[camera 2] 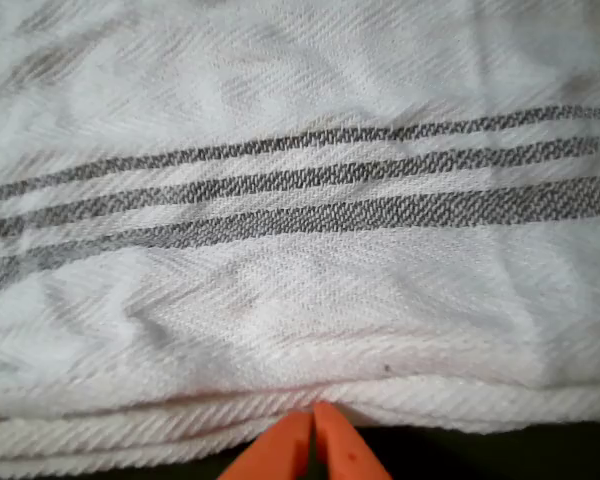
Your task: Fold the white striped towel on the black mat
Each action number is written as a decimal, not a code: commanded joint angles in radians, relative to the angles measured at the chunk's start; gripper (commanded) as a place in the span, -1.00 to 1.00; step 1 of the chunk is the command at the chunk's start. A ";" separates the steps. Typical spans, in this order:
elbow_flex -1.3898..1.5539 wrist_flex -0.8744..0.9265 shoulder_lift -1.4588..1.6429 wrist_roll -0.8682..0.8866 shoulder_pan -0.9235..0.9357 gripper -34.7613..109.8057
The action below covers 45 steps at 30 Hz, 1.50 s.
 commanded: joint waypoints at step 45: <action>0.023 0.009 0.025 -0.009 -0.003 -0.51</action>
